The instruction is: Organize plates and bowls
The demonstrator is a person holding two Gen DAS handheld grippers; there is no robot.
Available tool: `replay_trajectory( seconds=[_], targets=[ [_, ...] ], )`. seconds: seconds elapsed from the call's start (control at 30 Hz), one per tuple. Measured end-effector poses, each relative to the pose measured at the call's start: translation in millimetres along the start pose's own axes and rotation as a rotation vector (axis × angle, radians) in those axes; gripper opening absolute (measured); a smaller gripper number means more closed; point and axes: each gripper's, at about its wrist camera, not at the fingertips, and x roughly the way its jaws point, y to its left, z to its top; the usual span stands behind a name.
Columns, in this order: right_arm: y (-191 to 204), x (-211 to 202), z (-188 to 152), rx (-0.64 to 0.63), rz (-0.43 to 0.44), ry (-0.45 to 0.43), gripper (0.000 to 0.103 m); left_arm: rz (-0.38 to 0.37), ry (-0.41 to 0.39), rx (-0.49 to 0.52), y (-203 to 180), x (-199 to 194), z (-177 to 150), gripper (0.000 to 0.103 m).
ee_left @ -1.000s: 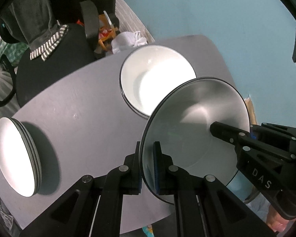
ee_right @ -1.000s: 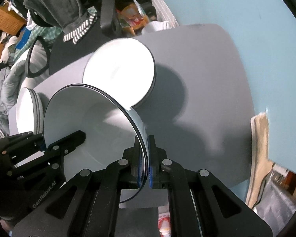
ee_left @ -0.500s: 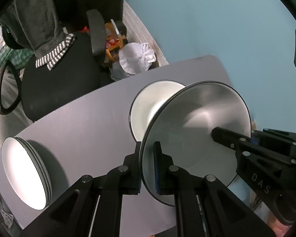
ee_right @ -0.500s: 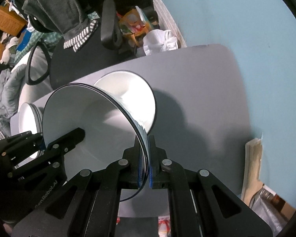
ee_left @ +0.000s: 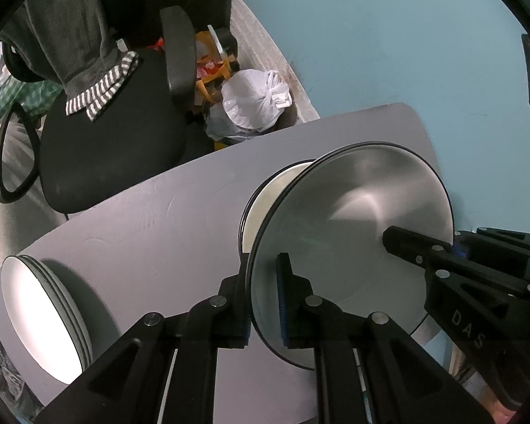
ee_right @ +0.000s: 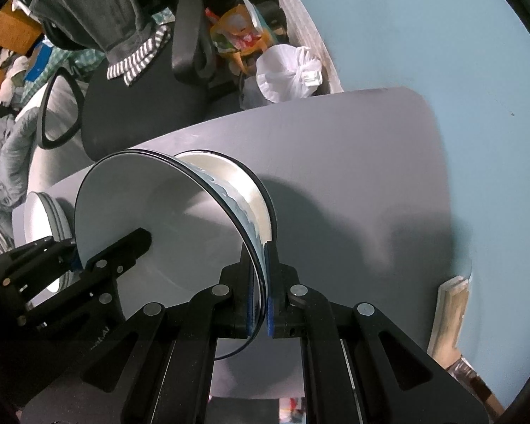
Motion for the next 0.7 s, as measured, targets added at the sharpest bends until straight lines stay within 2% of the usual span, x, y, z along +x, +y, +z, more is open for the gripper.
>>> replay_trajectory(
  seconds=[0.43,0.53,0.7],
  targets=[
    [-0.2,6.7,6.8,-0.008,-0.027,0.007,0.007,0.034,-0.003,0.011,-3.8,4.1,4.2,0.013],
    [-1.8,7.1,8.2,0.006,-0.021,0.008,0.009,0.037,0.019,0.010,-4.1,5.8,7.5,0.013],
    [-7.2,10.7,8.1,0.023,-0.006,0.021,0.010,0.090,0.022,0.044,-8.8,3.5,10.0,0.014]
  ],
)
